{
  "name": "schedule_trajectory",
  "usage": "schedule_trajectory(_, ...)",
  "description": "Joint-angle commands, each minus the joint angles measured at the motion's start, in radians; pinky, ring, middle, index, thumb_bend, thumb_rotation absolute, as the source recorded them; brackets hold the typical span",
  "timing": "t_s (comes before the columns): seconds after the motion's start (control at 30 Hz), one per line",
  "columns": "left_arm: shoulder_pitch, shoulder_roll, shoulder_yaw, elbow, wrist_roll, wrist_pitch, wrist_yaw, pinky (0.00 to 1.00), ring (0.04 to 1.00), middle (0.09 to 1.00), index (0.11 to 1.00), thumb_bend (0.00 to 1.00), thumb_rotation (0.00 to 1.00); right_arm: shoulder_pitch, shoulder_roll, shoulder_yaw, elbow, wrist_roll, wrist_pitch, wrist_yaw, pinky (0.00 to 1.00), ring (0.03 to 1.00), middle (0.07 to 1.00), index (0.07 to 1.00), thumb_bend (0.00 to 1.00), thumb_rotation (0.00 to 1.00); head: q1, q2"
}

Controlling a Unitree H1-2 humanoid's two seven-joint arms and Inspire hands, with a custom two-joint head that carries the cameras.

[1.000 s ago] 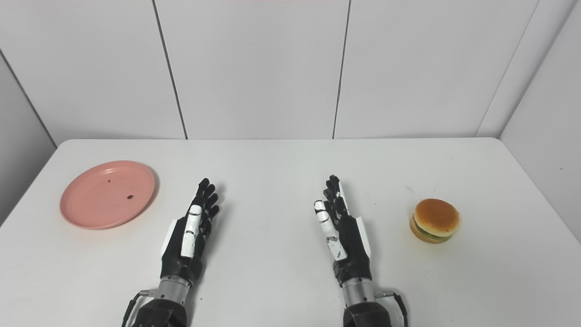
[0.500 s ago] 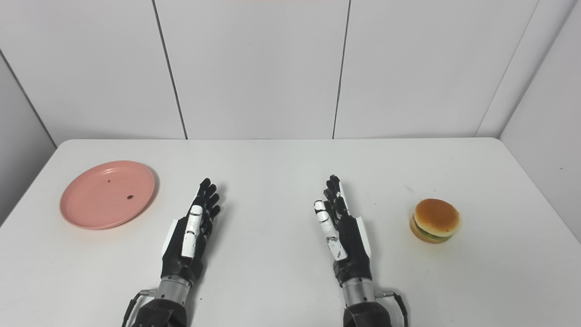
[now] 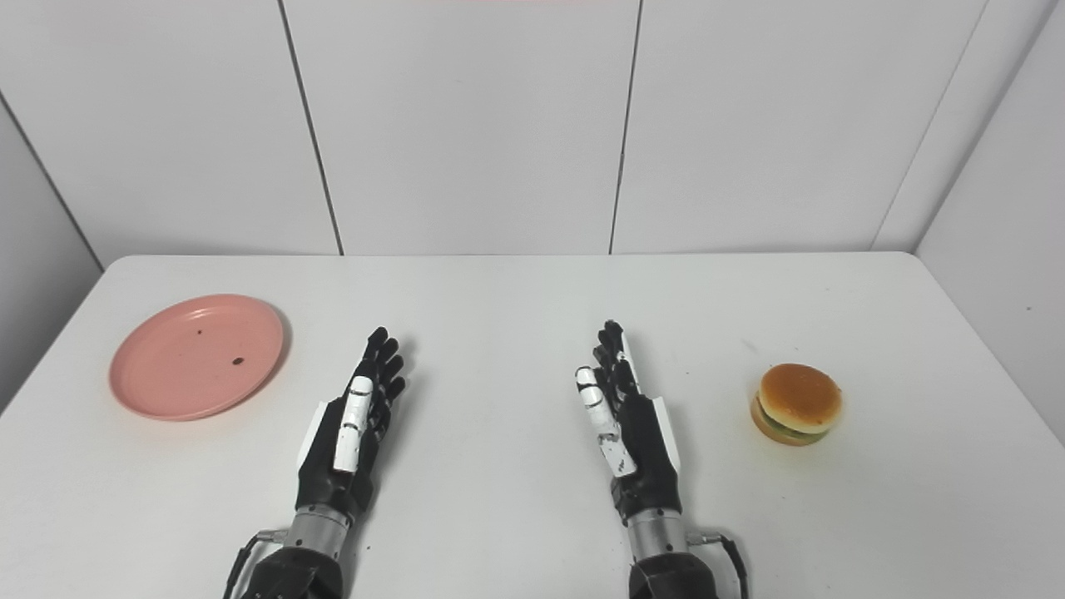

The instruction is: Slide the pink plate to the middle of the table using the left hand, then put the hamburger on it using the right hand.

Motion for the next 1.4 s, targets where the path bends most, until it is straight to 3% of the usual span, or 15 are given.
schedule_trajectory(0.0,0.076,0.031,0.011,0.066,0.012,-0.001,-0.007,1.0,1.0,1.0,1.0,0.54,1.0,0.023,0.001,-0.004,0.027,0.003,-0.035,0.004,1.0,1.0,1.0,1.0,0.6,0.78,0.001,0.0)
schedule_trajectory(0.47,0.073,0.031,0.012,0.071,0.007,-0.01,-0.01,1.0,1.0,1.0,1.0,0.54,1.0,0.022,0.0,-0.004,0.03,-0.007,-0.041,0.0,1.0,1.0,1.0,1.0,0.6,0.79,0.001,0.001)
schedule_trajectory(0.73,0.074,0.032,0.012,0.07,0.007,-0.007,-0.011,1.0,1.0,1.0,1.0,0.55,1.0,0.024,-0.002,-0.003,0.03,0.003,-0.034,0.008,1.0,1.0,1.0,1.0,0.65,0.78,0.002,0.003)
schedule_trajectory(1.07,0.075,0.034,0.012,0.067,0.012,-0.003,-0.007,1.0,1.0,1.0,1.0,0.54,1.0,0.023,-0.003,-0.002,0.023,0.003,-0.028,0.009,1.0,1.0,1.0,1.0,0.61,0.77,0.002,0.003)
schedule_trajectory(1.37,0.082,-0.001,0.001,0.059,0.014,0.01,0.005,1.0,1.0,1.0,1.0,0.53,1.0,0.033,-0.03,-0.018,0.007,0.003,-0.022,0.01,1.0,1.0,1.0,1.0,0.58,0.79,0.148,-0.013)
